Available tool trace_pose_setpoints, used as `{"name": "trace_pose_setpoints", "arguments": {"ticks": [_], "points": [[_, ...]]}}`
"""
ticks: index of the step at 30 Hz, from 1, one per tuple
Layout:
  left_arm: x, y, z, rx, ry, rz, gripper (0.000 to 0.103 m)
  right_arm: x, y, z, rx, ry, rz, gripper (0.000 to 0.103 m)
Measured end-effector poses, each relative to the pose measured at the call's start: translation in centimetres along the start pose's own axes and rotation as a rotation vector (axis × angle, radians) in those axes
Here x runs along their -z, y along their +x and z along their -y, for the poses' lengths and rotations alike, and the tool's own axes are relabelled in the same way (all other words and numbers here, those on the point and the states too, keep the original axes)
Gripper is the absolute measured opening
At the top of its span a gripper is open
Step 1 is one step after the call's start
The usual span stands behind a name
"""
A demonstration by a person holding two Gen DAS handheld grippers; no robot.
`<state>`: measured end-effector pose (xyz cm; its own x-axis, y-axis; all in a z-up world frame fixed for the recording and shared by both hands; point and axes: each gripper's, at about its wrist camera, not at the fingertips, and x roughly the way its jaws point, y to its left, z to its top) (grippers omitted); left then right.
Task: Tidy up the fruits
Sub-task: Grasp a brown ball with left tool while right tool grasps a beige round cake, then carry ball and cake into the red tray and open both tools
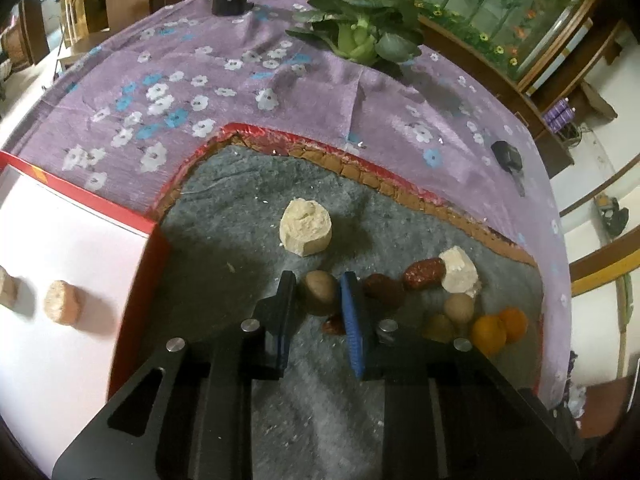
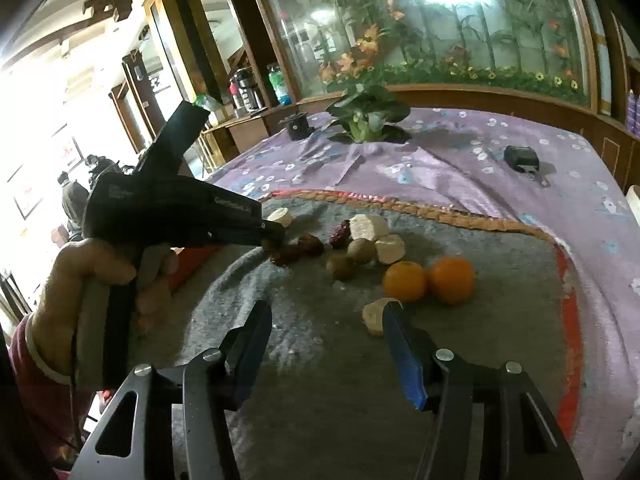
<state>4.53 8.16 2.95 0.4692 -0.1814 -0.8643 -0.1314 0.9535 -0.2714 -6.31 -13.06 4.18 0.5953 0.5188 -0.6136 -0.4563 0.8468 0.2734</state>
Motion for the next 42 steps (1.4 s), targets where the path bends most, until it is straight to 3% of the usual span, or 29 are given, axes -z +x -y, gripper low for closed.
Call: {"name": "trace_pose_setpoints", "arguments": {"ticks": [5,10,17,19,24,29,42], "points": [[0.5,-1.7,-0.7,0.004,0.012,0.027,0.022,-0.3,0.7,-1.4,-0.022,-0.025,-0.019,0.057],[1.7,-3.0,-0.4,-0.004,0.06,0.049,0.022,0.0,0.8,-1.4,0.036,-0.064,-0.03,0.057],[3.0,-3.3,0.4,0.021,0.089,0.037,0.022,0.5,2.4,2.3,0.064,0.054,-0.088,0.057],[3.2,-3.3,0.5,0.018,0.095,0.035,0.022,0.3,3.3,2.1,0.087,0.03,-0.11,0.054],[3.7,-3.3,0.6,0.02,0.107,0.023,0.022,-0.5,5.3,2.0,0.14,0.002,-0.143,0.028],[3.9,-3.8,0.3,0.027,0.103,0.03,0.022,-0.2,4.7,1.9,0.183,-0.005,-0.139,0.028],[3.6,-7.1,-2.6,0.086,0.038,0.029,0.022,-0.5,2.7,-1.4,0.078,0.027,-0.092,0.028]]}}
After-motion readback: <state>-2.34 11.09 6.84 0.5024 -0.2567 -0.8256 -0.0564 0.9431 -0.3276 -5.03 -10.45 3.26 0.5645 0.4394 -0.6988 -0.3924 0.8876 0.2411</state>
